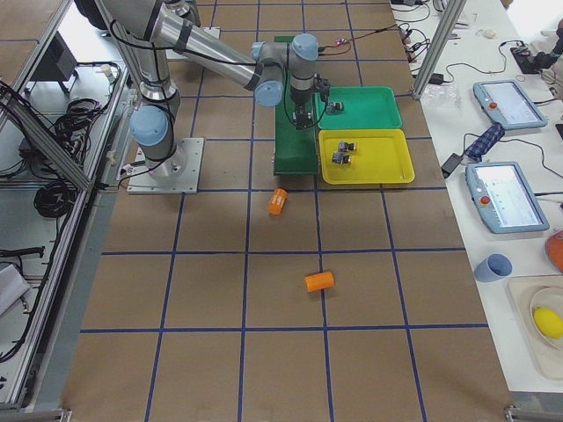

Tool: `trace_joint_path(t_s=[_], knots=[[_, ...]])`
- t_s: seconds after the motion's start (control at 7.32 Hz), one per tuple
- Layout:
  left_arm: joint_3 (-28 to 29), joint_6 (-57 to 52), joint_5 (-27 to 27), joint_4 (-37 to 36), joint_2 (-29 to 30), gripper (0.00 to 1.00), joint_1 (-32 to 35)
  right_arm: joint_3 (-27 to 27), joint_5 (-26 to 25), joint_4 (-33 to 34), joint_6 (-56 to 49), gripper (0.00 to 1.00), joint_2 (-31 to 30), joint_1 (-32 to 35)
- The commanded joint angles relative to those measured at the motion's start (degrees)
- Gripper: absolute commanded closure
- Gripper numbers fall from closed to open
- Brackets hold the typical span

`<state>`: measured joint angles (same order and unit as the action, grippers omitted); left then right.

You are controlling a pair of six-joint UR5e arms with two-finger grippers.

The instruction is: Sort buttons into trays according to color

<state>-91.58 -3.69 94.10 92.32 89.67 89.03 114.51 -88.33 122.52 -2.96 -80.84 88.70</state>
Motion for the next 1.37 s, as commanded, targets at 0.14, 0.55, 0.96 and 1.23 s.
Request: trace_joint_path(t_s=[0.14,0.55,0.96,1.23], knots=[[0.0,0.0,0.0,0.1,0.0,0.0,0.0,0.6,-0.4,0.2,0.1,0.0,0.9,0.1],[0.0,-0.1,0.0,0.1,0.1,0.0,0.0,0.5,-0.6,3.3,0.7,0.1,2.8,0.1],[0.0,0.0,0.0,0.1,0.1,0.0,0.0,0.4,-0.9,3.4,0.9,0.8,2.8,0.1],[0.0,0.0,0.0,0.1,0.1,0.0,0.0,0.2,-1.0,3.6,2.2,0.9,2.8,0.1]])
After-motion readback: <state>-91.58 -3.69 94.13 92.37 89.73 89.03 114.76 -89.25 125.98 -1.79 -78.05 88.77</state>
